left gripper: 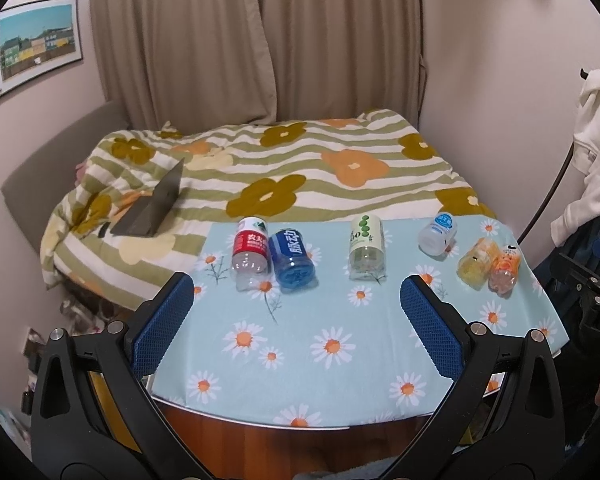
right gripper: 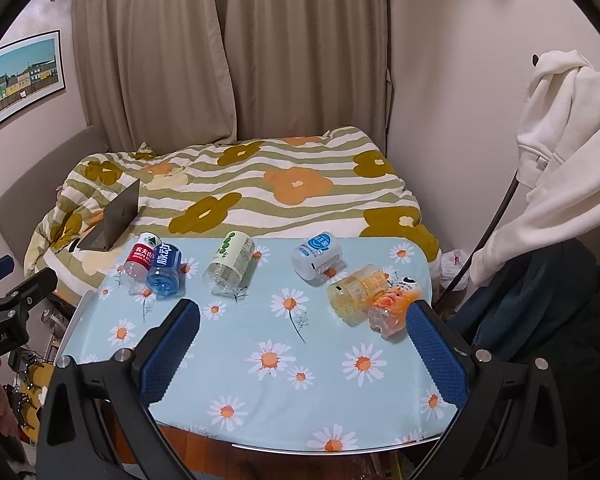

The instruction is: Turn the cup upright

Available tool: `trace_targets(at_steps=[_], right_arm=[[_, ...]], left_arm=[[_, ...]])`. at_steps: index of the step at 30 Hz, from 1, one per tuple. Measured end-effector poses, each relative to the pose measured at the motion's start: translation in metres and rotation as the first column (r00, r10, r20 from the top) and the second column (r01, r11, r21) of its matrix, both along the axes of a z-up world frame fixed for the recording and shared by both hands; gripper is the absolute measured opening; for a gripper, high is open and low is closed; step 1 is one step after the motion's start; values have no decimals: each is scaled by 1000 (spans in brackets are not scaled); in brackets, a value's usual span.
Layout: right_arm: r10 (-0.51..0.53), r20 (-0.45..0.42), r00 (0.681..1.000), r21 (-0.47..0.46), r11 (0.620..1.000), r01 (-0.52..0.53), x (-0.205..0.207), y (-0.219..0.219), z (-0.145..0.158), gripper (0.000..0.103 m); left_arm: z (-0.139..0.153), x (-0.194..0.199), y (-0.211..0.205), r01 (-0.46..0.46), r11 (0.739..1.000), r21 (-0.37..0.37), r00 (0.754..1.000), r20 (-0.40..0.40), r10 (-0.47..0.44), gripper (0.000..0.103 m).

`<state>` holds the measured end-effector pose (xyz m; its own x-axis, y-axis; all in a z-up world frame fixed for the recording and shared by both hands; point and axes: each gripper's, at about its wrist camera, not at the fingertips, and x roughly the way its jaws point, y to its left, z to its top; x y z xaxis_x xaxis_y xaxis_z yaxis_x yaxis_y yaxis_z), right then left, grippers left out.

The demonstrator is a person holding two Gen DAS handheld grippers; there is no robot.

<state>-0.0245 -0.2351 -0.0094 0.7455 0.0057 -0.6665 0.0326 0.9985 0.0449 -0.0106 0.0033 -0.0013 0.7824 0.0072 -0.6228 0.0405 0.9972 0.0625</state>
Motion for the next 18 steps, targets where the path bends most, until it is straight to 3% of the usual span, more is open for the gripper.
trace_targets(at_steps=[18], right_arm=[[10,9,1000,8,1000,-10,-2,-1,3,103]], left_arm=[[3,-2,2,-8,1000,-5,1000,4,8,103]])
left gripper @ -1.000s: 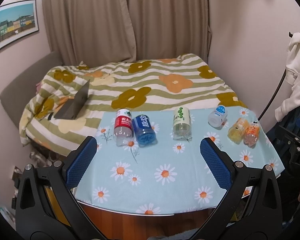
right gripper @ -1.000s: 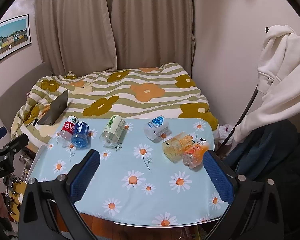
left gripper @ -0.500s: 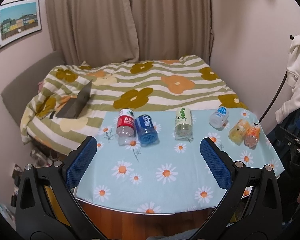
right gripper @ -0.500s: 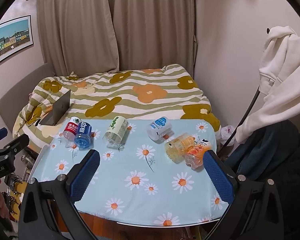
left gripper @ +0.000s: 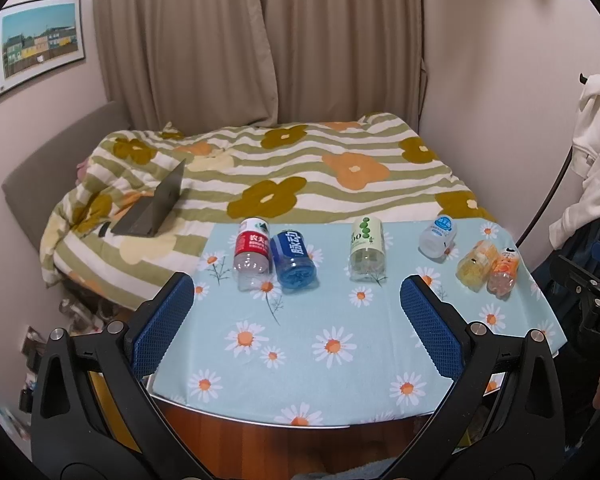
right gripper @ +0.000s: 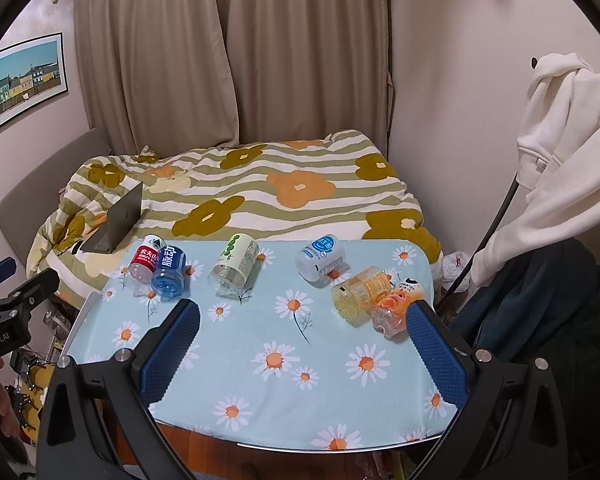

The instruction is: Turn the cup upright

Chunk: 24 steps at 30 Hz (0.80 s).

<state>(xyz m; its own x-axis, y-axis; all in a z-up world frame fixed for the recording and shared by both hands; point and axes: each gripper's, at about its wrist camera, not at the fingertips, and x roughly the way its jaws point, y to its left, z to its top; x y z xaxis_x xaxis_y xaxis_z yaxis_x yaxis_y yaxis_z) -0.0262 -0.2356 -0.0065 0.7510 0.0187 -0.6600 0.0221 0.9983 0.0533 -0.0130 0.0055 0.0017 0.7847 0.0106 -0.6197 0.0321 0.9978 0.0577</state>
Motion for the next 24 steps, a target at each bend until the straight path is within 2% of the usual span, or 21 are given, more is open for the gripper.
trace_targets(at_steps=[24], right_arm=[[-2,1,1000,4,1000,2,0,1,0,103]], left_arm=[[0,-2,1,0,1000,-3,1000,3,0,103]])
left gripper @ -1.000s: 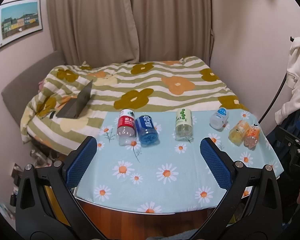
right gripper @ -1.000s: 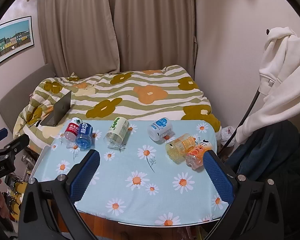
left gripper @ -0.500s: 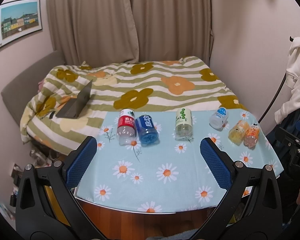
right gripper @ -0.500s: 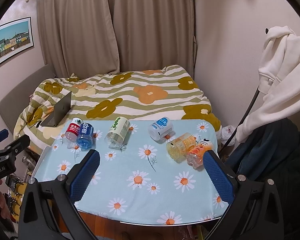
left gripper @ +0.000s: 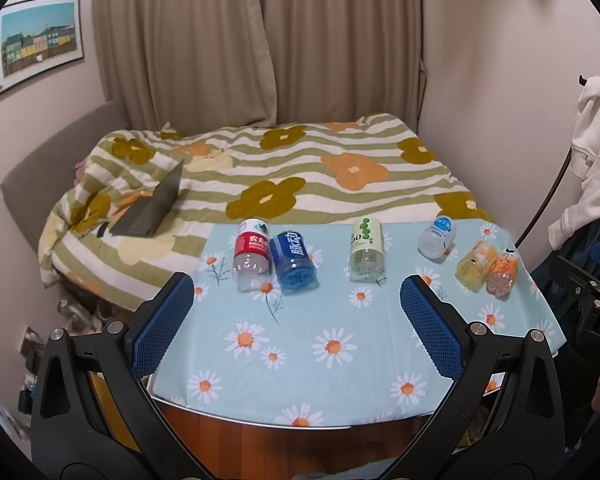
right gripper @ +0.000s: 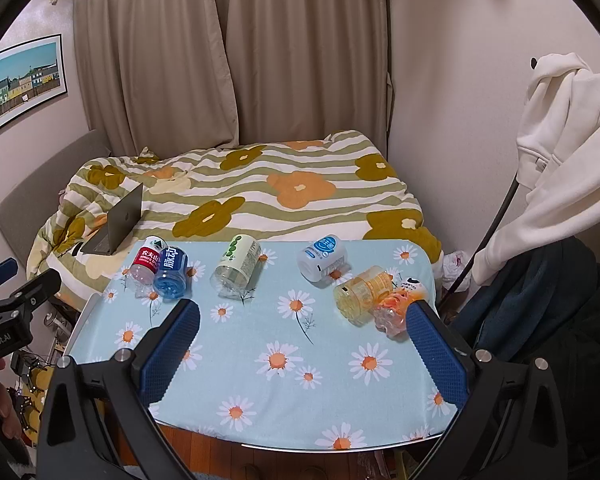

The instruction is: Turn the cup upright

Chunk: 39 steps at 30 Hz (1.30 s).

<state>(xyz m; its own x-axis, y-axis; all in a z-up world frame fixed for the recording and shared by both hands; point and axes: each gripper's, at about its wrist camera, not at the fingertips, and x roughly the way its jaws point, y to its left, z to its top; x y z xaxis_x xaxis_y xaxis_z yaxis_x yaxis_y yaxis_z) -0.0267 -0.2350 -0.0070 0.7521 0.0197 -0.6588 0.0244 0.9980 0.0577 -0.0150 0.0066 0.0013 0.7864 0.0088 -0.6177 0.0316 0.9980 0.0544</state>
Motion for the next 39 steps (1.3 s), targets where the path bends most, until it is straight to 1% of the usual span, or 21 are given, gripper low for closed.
trace_targets(at_steps=[11,14,18,21,25,30,32,36,39], right_arm=[[-3,3,1000,2,1000,3,-1,0,1,103],[-13,-1,1000,8,1000,13,-1,1,2,103],[-53,-12,999,18,998,53,1,3,6,103],[-102,-19,995,26,994,103,4,1,8,103],[-180,-35,983,22,983,181,8,-2,-1,103],[-261,-102,960,55,962,267,24,-22,-28,103],[-294,-127,948,58,951,303,29,-31,-39,103],[-351,-170,921,70,928,367,43,-55,-61,103],[-381,-210,901,78,912,404,55,-74,-78,103]], left_arm=[[-1,-1,0,1,1000,1,1000,-1,-1,103],[1,0,2,13,1000,-1,1000,-15,-13,103],[2,14,4,40,999,7,998,-47,-40,103],[-2,26,9,69,998,1,995,-71,-68,103],[-23,41,11,126,992,-10,984,-124,-126,103],[-51,65,5,172,985,-19,962,-212,-172,103],[-63,75,-3,190,981,-28,952,-238,-192,103],[-87,94,-23,224,975,-15,937,-273,-219,103],[-99,111,-39,247,969,-11,924,-297,-239,103]])
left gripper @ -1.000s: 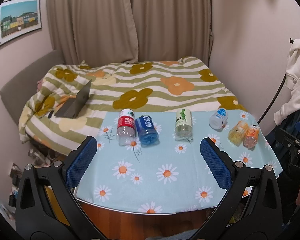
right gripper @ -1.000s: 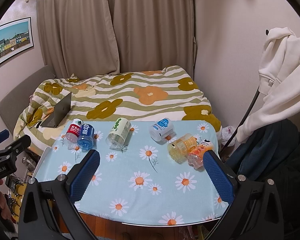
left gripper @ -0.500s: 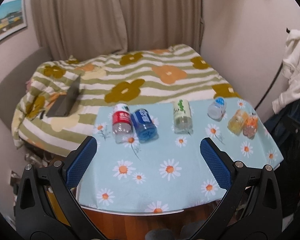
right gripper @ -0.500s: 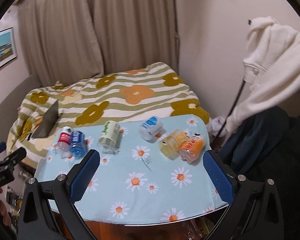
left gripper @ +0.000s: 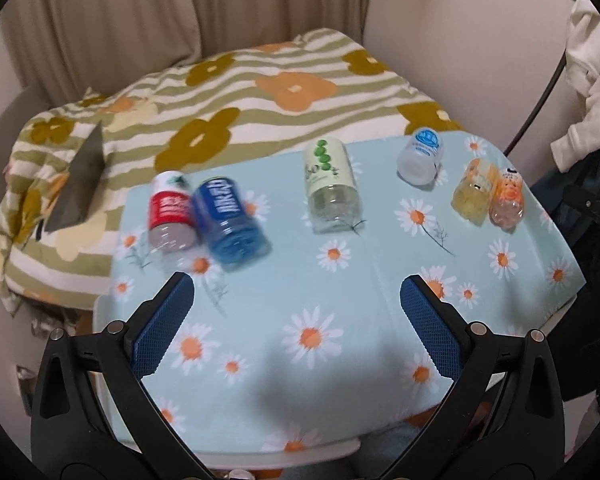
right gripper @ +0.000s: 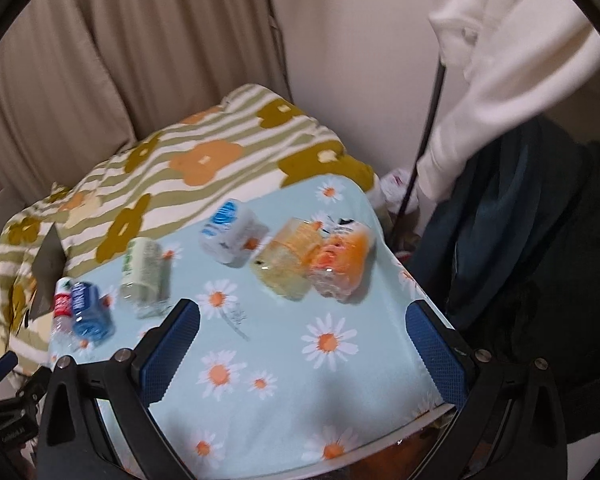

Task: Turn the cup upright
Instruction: 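Move the right gripper toward the orange printed cup lying on its side, then close the right gripper around the body of the orange cup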

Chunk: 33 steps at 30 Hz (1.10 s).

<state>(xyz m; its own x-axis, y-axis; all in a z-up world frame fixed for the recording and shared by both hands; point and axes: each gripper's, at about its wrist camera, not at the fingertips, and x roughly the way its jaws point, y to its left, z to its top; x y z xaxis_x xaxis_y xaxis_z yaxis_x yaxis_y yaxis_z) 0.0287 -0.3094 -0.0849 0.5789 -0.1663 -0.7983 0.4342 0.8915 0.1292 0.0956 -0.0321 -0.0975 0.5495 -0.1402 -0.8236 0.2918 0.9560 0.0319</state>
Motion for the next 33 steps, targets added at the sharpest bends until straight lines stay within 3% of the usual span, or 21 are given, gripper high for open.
trace_targets(at_steps=[16,22,25,33], right_arm=[[-75,-184,980,169,980,107,67,-74,-96,86],[-70,-208,976,185,977,109,79,-84,-109,85],[-62,-218,974,205,973,108,86,-85,-116,74],[-44,-230,972,223,970,97,95,-87,-127,73]], left_arm=[[-56,80,-87,87,993,79,987,-143,-75,103],[-68,94,-108,103,991,79,981,-172,-88,103],[-74,99,-116,109,991,78,978,-185,-93,103],[-81,104,-125,110,991,80,975,-201,-92,103]])
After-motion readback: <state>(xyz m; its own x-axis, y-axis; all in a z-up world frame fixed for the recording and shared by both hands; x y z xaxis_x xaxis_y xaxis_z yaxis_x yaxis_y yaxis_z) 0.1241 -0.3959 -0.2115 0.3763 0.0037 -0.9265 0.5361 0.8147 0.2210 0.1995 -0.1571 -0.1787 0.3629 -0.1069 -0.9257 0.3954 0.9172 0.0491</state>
